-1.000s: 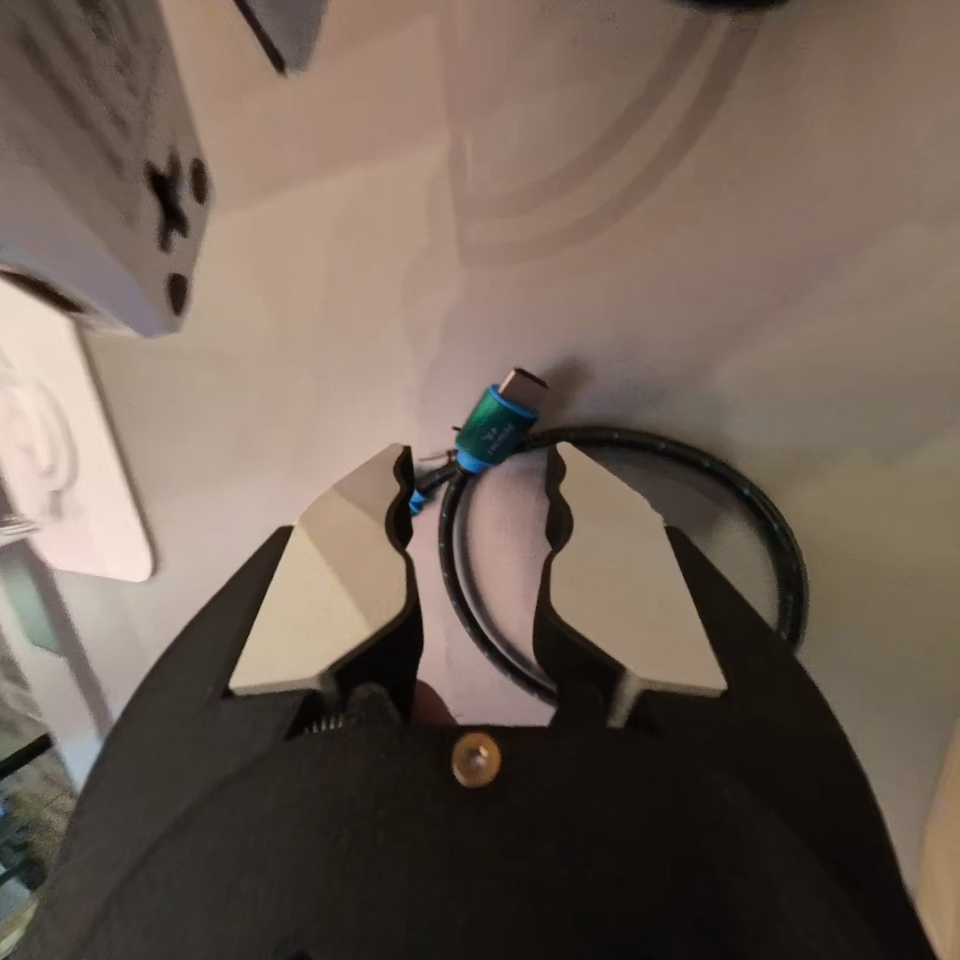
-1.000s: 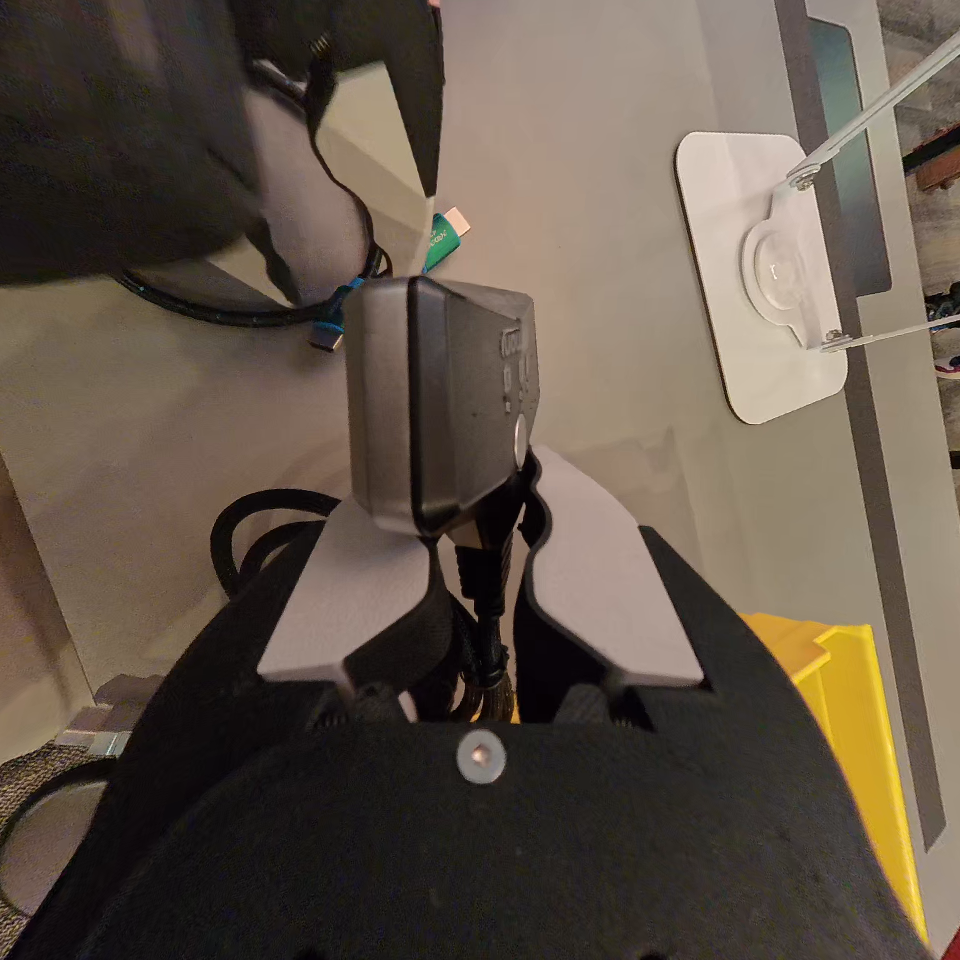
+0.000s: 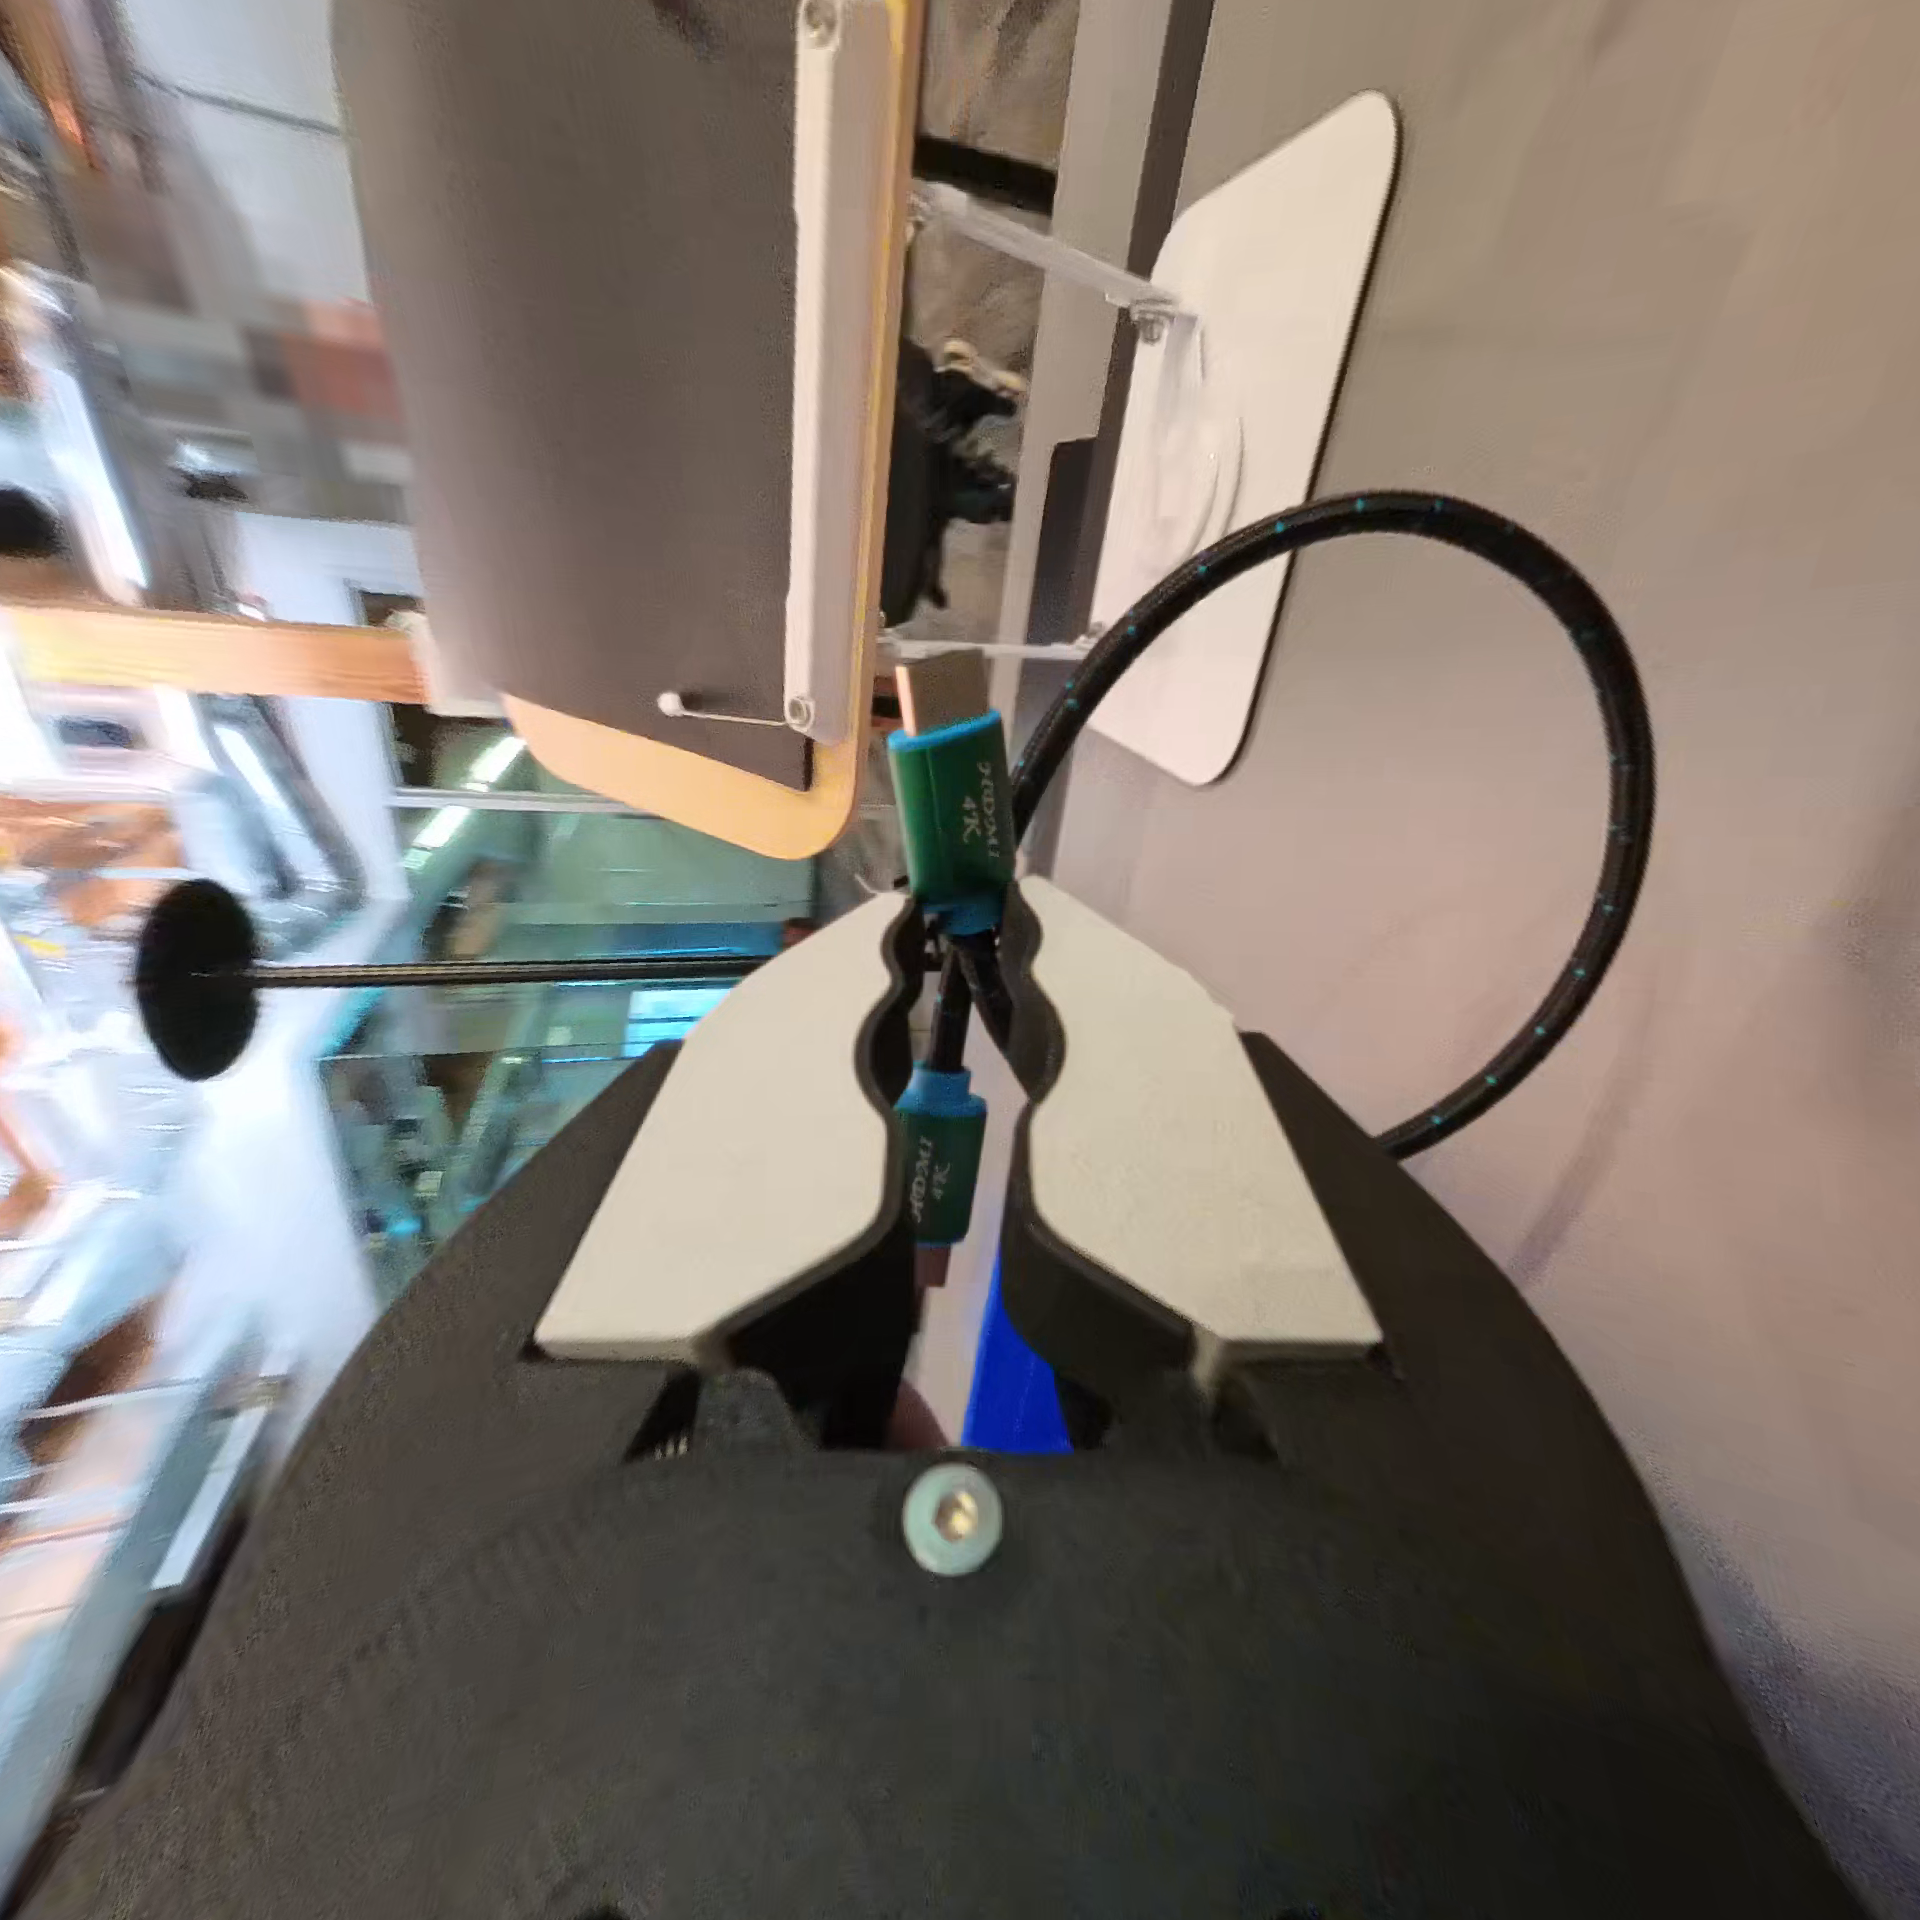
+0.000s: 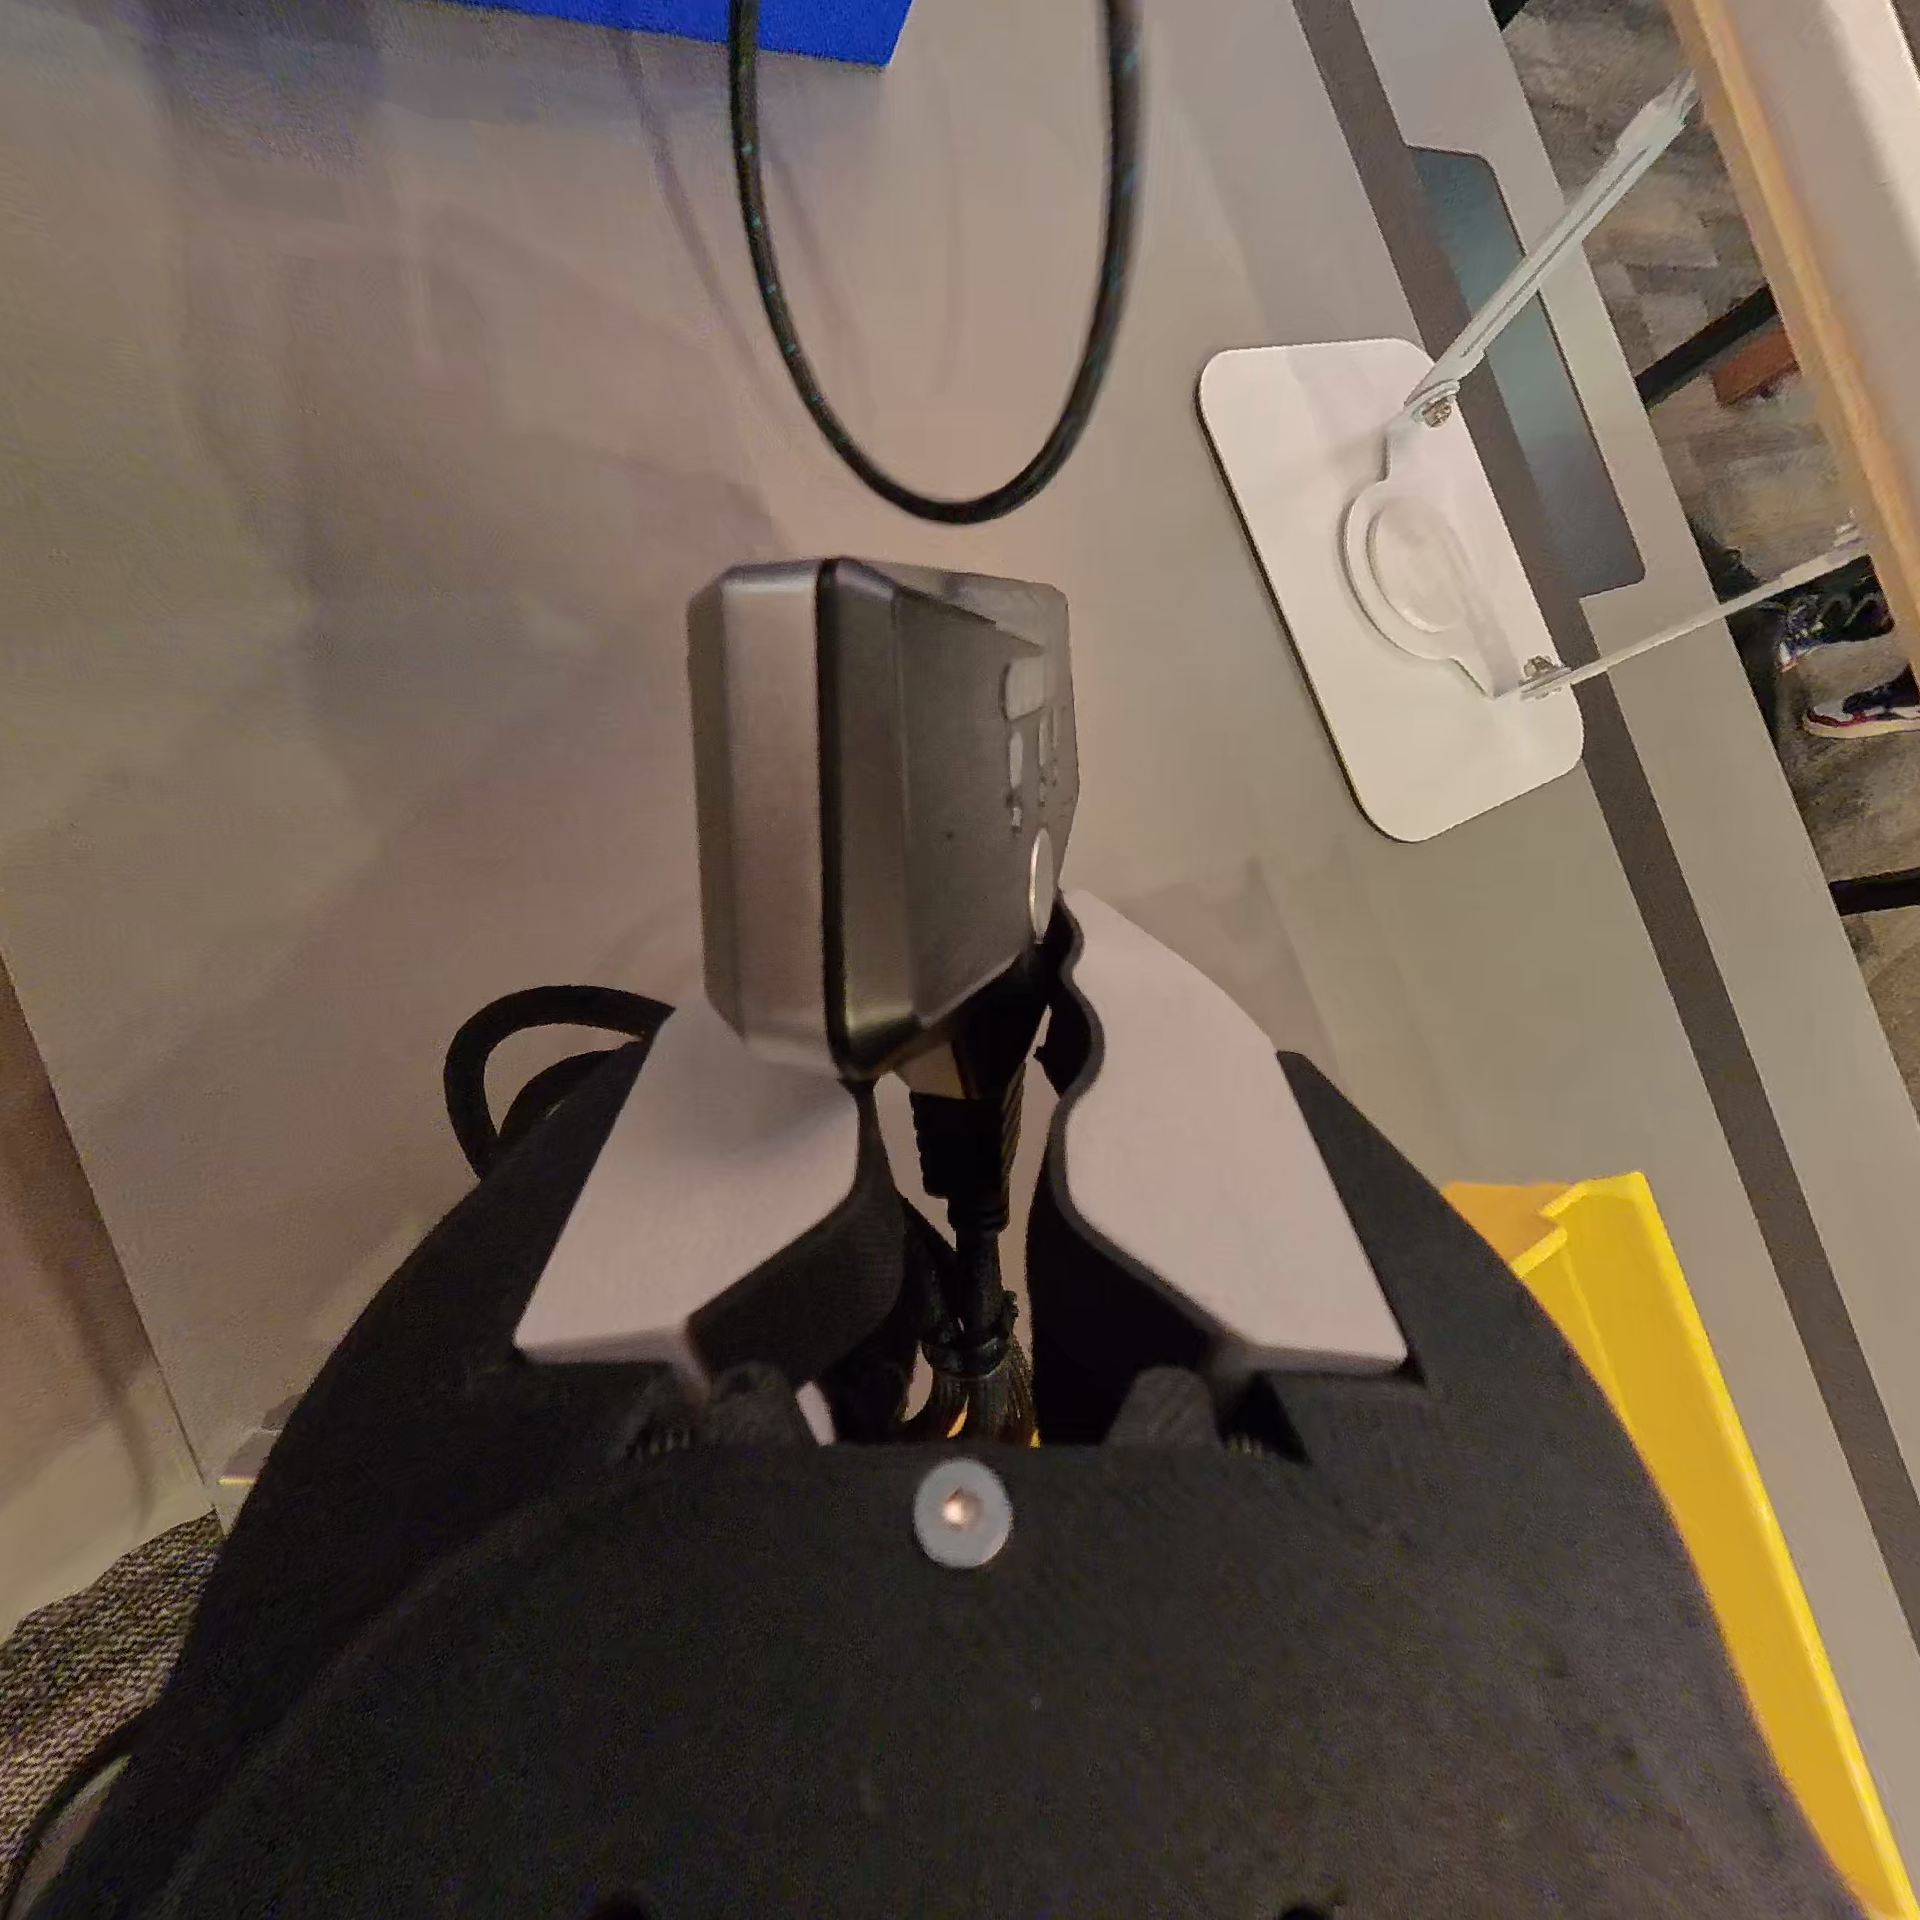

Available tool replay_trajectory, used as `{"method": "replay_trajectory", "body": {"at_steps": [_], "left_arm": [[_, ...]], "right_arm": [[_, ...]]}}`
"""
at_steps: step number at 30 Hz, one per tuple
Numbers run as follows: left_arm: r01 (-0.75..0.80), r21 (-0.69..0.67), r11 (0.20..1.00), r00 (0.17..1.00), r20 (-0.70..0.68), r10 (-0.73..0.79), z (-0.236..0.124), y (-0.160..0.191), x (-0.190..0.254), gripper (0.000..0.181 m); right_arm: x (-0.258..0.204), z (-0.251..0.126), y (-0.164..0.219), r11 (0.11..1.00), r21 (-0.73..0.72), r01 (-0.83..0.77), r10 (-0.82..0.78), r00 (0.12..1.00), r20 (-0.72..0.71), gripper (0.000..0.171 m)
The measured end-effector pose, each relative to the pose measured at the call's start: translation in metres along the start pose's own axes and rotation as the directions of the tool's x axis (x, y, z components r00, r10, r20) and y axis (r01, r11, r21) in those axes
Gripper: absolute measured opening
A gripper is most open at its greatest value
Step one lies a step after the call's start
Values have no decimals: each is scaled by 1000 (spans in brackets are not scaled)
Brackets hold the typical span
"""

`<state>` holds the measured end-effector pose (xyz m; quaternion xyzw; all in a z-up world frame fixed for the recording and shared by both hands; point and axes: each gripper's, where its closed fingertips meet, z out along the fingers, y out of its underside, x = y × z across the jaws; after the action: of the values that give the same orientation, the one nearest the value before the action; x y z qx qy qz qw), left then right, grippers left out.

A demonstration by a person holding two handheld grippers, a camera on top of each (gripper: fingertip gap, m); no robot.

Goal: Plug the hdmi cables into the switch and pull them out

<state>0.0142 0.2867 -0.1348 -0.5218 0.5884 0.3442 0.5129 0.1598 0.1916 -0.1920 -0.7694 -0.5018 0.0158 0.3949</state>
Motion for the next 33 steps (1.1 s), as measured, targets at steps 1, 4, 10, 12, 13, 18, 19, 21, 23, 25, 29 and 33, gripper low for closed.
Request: {"method": "replay_trajectory", "body": {"at_steps": [1, 4, 10, 12, 13, 18, 19, 21, 23, 25, 29, 33], "left_arm": [[-47, -11, 999, 999, 0, 47, -3, -1, 13, 13], [-102, -8, 995, 993, 57, 103, -13, -9, 42, 13], [-51, 96, 994, 999, 22, 49, -56, -39, 70, 16], [-53, 73, 996, 998, -38, 56, -62, -35, 86, 16], [-34, 73, 997, 997, -73, 39, -64, -34, 94, 17], [-40, 31, 999, 967, -252, 47, -61, -20, 145, 11], [-59, 15, 998, 956, -287, 61, -60, -17, 154, 8], [-30, 37, 999, 949, -312, 40, -58, -20, 161, 4], [-11, 23, 1000, 932, -361, 18, -57, -20, 168, 14], [35, 15, 999, 916, -399, -26, -56, -22, 168, 27], [135, 47, 990, 880, -464, -98, -57, -32, 158, 39], [311, 108, 944, 843, -490, -221, -60, -51, 136, 46]], "right_arm": [[0, 0, 0, 1000, -2, 2, -2, 1000, -2, 26], [-2, 0, 1, 1000, -7, 4, -4, 1000, -5, 26], [-7, 0, 6, 1000, -18, 7, -7, 1000, 9, 26], [-9, 0, 8, 1000, -22, 9, -8, 1000, 18, 26], [-11, 1, 9, 1000, -25, 11, -11, 1000, 25, 26], [-20, 5, 12, 999, -42, 22, -19, 998, 64, 26], [-21, 6, 13, 999, -46, 23, -20, 997, 74, 26], [-23, 7, 13, 998, -60, 22, -17, 996, 92, 26], [-26, 9, 14, 997, -76, 16, -7, 992, 124, 26], [-31, 11, 18, 994, -112, 11, 9, 985, 175, 26], [-38, 15, 18, 988, -157, 2, 52, 939, 339, 26], [-40, 11, 13, 979, -185, 82, 28, 851, 524, 26]]}}
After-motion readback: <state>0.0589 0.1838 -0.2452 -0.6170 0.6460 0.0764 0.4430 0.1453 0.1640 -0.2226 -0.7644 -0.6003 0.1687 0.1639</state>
